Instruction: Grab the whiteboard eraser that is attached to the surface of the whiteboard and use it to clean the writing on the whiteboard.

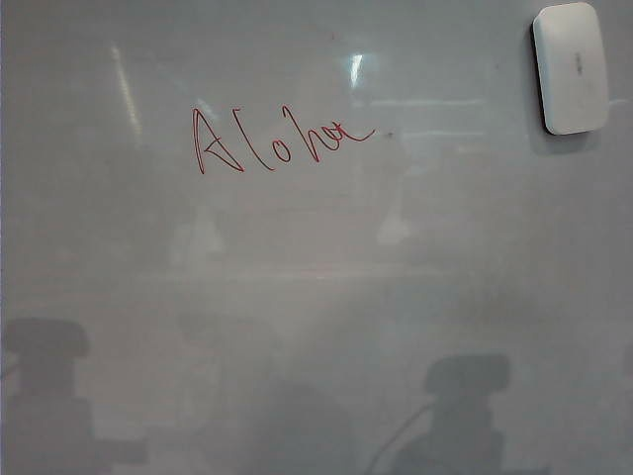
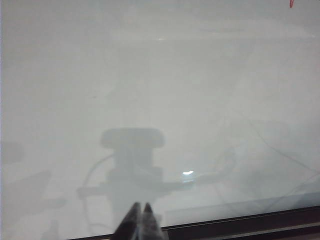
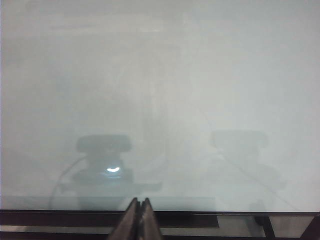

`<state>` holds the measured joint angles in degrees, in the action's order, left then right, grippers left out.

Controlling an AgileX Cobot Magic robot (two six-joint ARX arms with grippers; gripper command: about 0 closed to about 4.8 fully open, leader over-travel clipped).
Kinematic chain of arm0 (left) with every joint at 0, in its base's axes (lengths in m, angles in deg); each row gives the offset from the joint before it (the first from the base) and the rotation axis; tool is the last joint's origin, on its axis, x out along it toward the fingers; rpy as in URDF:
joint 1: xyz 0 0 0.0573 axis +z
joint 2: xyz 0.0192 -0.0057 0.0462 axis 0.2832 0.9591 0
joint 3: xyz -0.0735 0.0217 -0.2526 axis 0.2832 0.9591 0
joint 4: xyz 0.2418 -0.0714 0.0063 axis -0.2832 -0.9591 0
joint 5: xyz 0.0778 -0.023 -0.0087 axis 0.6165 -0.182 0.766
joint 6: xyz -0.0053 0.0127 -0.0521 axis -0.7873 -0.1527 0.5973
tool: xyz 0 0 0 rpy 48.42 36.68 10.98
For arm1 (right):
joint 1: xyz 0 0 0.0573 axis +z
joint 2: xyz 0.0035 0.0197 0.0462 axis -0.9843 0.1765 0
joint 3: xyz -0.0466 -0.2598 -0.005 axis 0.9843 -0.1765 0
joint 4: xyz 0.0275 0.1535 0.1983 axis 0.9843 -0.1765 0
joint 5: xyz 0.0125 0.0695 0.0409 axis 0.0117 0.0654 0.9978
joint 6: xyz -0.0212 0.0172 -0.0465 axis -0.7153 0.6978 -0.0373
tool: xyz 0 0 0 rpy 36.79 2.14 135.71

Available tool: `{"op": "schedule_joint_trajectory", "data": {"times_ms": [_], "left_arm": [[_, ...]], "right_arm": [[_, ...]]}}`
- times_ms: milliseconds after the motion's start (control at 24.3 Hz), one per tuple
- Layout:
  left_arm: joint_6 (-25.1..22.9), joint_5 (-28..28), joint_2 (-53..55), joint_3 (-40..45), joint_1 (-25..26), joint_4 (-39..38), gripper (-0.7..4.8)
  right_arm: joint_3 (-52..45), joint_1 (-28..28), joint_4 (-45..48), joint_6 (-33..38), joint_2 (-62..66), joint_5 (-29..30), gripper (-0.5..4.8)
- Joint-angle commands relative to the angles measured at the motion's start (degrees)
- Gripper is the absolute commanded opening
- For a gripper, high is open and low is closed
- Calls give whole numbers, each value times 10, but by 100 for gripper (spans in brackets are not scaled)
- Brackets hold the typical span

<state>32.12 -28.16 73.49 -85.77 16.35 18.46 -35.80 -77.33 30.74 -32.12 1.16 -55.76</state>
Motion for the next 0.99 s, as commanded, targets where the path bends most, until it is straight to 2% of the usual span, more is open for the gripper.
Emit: {"op": "schedule_joint_trajectory", "data": {"times_ms": [41,452,617,781,864,987], "left_arm": [[0,-2,1,-2,1,-1,-4],[-1,-2,1,-2,0,-1,-4],[6,-16,1,-16,-9,40,-4],[6,-39,6,-98,-36,71,-5],[16,-48,10,-150,-46,61,-5],[40,-104,11,-243,-58,12,-5]], "right_arm": [[3,0,6,2,0,-1,-5],[3,0,6,2,0,-1,-5],[3,0,6,2,0,-1,-5],[3,0,6,2,0,-1,-5],[3,0,6,2,0,-1,-5],[3,0,6,2,0,-1,-5]]}}
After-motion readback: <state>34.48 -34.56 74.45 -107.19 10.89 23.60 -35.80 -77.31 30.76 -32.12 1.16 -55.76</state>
